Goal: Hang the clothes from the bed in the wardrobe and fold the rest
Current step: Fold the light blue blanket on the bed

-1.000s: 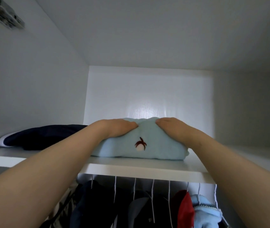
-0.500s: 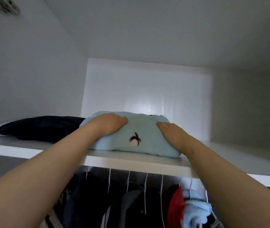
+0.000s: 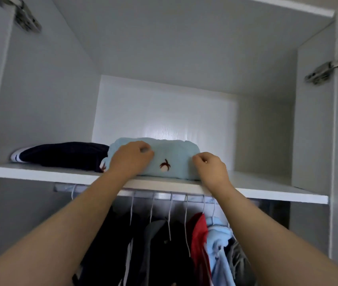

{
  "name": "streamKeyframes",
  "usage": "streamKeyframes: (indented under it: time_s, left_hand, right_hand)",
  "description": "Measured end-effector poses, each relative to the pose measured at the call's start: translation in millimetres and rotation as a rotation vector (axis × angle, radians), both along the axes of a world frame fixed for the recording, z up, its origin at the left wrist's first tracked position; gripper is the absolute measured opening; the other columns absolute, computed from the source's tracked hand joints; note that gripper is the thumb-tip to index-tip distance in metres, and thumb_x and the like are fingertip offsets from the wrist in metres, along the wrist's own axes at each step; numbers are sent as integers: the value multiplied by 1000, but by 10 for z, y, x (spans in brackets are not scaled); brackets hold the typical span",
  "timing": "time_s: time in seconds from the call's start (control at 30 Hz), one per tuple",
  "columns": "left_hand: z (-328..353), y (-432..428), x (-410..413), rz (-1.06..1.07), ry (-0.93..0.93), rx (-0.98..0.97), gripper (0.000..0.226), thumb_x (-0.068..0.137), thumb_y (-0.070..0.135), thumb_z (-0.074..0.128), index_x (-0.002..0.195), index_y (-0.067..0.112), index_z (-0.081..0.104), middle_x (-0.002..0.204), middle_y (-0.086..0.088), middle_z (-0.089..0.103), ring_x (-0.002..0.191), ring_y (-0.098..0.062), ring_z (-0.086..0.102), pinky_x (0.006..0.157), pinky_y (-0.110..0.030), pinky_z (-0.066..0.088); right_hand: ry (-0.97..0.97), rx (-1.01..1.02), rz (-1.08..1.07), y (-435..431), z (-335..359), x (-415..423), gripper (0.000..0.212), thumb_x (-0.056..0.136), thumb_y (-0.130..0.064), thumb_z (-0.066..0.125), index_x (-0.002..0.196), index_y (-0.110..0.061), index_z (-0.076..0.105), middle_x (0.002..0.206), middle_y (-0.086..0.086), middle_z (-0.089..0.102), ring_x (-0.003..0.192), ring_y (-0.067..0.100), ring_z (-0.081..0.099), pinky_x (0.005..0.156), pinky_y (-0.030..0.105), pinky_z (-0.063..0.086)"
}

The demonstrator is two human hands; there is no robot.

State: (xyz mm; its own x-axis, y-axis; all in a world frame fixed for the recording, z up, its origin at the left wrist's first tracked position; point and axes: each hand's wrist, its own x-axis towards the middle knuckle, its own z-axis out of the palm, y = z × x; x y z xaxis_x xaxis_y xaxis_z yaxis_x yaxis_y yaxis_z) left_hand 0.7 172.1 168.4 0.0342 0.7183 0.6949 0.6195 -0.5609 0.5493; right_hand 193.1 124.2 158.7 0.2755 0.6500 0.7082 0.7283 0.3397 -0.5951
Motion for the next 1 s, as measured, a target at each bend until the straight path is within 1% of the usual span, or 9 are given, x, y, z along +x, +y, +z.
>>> streamKeyframes:
  time_s: [0.07, 0.17, 0.27, 0.4, 0.47, 0.6, 0.7, 0.8, 1.0]
  left_hand:
    - [-129, -256, -51, -130, -148, 25, 26, 92, 34, 50, 114, 27, 62, 109, 10, 59, 89, -4, 46, 70, -17, 34]
    - [-339, -671, -109, -337, -370, -15, 10, 90, 28, 54, 87, 31, 63, 92, 15, 61, 84, -3, 52, 68, -12, 37]
    - [-656, -1074, -77, -594, -592, -221, 21, 88, 13, 56, 73, 26, 64, 78, 4, 66, 82, -15, 61, 75, -25, 48]
    - [-1096, -1581, 130, -802, -631, -574, 20, 92, 9, 49, 78, 15, 61, 74, -2, 64, 59, -6, 63, 56, -14, 47]
    - [-1339, -1774, 247, -859, -646, -727, 19, 94, 10, 48, 79, 13, 59, 74, -3, 62, 52, -3, 62, 55, -15, 45]
    - [-1957, -2440, 561, -936, -481, -991, 13, 94, 18, 51, 84, 17, 59, 83, 1, 63, 72, -10, 59, 68, -24, 44]
    - [-2282, -3108, 786, -983, -359, -1130, 14, 92, 19, 52, 80, 19, 60, 78, 0, 66, 70, -11, 62, 62, -24, 45]
    - [-2544, -3777, 946, -1072, -255, -1181, 13, 90, 17, 54, 79, 20, 60, 74, 1, 66, 68, -11, 63, 65, -25, 46]
    - [-3029, -5493, 911, -1294, 46, -1345, 7, 86, 19, 57, 80, 21, 61, 75, 2, 67, 67, -10, 64, 64, -25, 45]
  right_hand:
    - [104, 44, 2, -248, -144, -129, 23, 93, -23, 47, 96, -9, 65, 91, 3, 63, 86, 21, 53, 67, 26, 37]
    - [249, 92, -2, -627, -434, -356, 16, 92, -21, 50, 94, -19, 65, 90, -7, 63, 90, 14, 53, 79, 22, 37]
    - [342, 76, -26, -1085, -850, -493, 13, 90, -20, 54, 82, -25, 63, 81, -11, 63, 85, 11, 56, 76, 22, 38]
    - [522, -10, -132, -1732, -1395, -477, 20, 88, -11, 55, 74, -24, 62, 75, -8, 63, 76, 12, 55, 75, 24, 42]
    - [563, -80, -186, -2033, -1589, -459, 20, 88, -14, 55, 72, -23, 63, 68, -7, 60, 71, 13, 54, 72, 27, 43]
    - [626, -174, -386, -2914, -2031, -399, 21, 87, -14, 54, 68, -17, 61, 75, 2, 62, 75, 17, 53, 73, 31, 43]
    - [709, -218, -518, -3651, -2358, -380, 19, 87, -17, 53, 72, -25, 61, 87, 3, 65, 77, 17, 56, 69, 27, 43]
    - [844, -185, -661, -4481, -2653, -447, 17, 89, -16, 53, 76, -24, 61, 80, -1, 63, 66, 13, 54, 57, 20, 40]
    - [1048, -72, -1007, -6416, -3180, -1021, 15, 91, -16, 52, 79, -21, 60, 77, -3, 62, 64, 11, 54, 56, 20, 40]
